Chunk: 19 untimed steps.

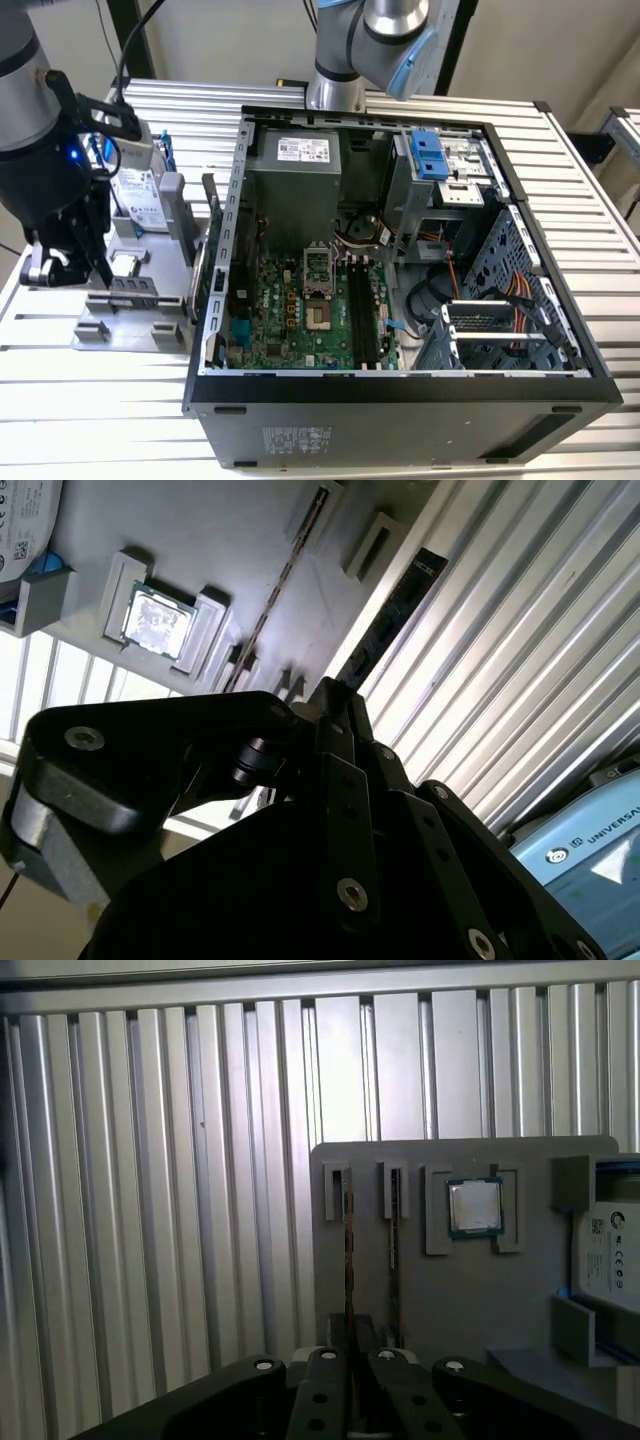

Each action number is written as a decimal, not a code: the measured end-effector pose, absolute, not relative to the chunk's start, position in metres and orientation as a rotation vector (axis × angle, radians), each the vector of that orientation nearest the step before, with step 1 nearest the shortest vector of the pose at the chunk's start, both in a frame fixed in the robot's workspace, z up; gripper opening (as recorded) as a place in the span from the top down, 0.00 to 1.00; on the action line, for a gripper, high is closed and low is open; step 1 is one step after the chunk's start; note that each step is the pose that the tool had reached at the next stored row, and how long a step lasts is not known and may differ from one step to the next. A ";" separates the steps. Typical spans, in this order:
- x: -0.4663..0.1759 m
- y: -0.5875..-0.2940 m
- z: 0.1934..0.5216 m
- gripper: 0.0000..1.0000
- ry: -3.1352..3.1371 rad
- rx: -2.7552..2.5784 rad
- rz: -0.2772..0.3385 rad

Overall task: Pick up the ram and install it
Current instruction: 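Pick up the ram and move it above insertion slot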

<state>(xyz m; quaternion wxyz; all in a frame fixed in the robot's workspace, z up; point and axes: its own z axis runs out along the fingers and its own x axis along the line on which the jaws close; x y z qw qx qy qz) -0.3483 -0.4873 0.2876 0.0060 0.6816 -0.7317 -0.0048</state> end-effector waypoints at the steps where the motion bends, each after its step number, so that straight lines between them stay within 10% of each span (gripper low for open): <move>1: -0.348 -0.487 0.288 1.00 -2.290 2.133 -0.015; 19: -0.348 -0.487 0.294 1.00 -2.290 2.133 -0.015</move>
